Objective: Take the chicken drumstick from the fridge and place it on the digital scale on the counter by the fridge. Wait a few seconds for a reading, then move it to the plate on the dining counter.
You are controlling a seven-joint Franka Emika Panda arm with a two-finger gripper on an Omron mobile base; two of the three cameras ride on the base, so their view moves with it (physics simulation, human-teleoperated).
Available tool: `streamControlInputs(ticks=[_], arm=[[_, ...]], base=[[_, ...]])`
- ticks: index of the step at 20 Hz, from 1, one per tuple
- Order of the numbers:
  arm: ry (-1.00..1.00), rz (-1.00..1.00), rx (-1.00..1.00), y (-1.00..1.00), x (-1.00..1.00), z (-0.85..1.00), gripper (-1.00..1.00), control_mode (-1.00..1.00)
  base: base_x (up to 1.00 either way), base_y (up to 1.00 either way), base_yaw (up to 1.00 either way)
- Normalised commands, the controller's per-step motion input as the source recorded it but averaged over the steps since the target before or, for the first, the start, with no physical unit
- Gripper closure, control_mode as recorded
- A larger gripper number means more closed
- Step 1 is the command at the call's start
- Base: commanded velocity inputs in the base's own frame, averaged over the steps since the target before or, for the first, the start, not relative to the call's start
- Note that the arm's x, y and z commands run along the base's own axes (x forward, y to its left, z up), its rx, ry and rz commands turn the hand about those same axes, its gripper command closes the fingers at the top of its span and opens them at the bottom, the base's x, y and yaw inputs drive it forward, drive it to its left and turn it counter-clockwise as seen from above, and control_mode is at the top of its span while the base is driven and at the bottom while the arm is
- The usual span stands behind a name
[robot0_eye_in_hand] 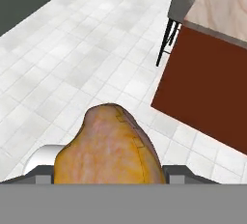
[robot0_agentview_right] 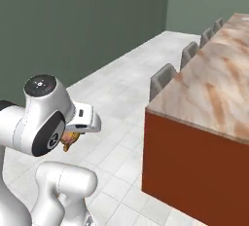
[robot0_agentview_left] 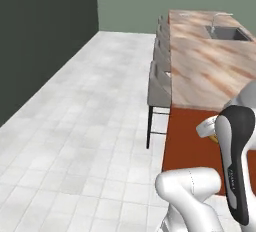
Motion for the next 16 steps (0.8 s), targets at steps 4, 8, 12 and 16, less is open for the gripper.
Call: streamControlInputs(ticks=[4, 8, 12, 16], arm=[[0.00, 0.00, 0.00, 0.00, 0.00, 0.00, 1.00, 1.00], [0.00, 0.00, 0.00, 0.00, 0.00, 0.00, 1.00, 1.00], [0.00, 0.00, 0.00, 0.00, 0.00, 0.00, 1.00, 1.00], [0.00, 0.00, 0.00, 0.00, 0.00, 0.00, 1.00, 1.00]], base=[[0.17, 0.02, -0.69], [0.15, 0.00, -0.64], [0.13, 0.00, -0.34], [0.63, -0.33, 0.00]])
